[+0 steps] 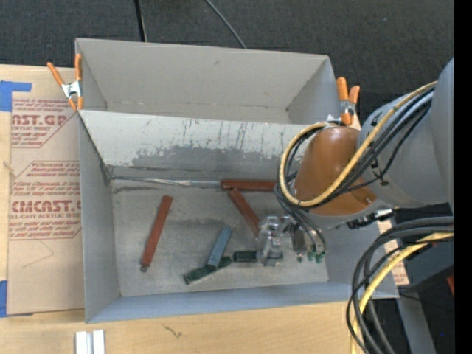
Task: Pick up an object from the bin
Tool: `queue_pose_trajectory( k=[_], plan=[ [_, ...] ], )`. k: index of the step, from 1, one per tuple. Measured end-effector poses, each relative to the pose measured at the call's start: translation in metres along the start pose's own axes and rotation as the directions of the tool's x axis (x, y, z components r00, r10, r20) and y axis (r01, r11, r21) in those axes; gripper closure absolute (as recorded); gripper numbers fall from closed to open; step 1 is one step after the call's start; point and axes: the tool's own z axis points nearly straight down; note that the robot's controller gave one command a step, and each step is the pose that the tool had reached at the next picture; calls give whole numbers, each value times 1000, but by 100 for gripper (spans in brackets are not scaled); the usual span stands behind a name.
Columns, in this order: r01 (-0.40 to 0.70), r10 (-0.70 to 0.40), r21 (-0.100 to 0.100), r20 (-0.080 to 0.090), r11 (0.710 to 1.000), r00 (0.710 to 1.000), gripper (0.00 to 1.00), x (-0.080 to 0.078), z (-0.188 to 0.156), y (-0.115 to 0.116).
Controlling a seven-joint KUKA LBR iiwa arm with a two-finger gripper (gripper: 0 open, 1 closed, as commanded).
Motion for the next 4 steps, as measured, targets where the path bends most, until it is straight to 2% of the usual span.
queue_pose_trajectory(
  k=[1,2,3,4],
  plan=[
    [0,0,0,0,1000,1000,0,0,0,0],
    [0,0,0,0,1000,1000,100,0,0,0],
    [0,0,0,0,1000,1000,0,0,0,0],
    [0,0,0,0,1000,1000,0,0,0,0]
  ],
)
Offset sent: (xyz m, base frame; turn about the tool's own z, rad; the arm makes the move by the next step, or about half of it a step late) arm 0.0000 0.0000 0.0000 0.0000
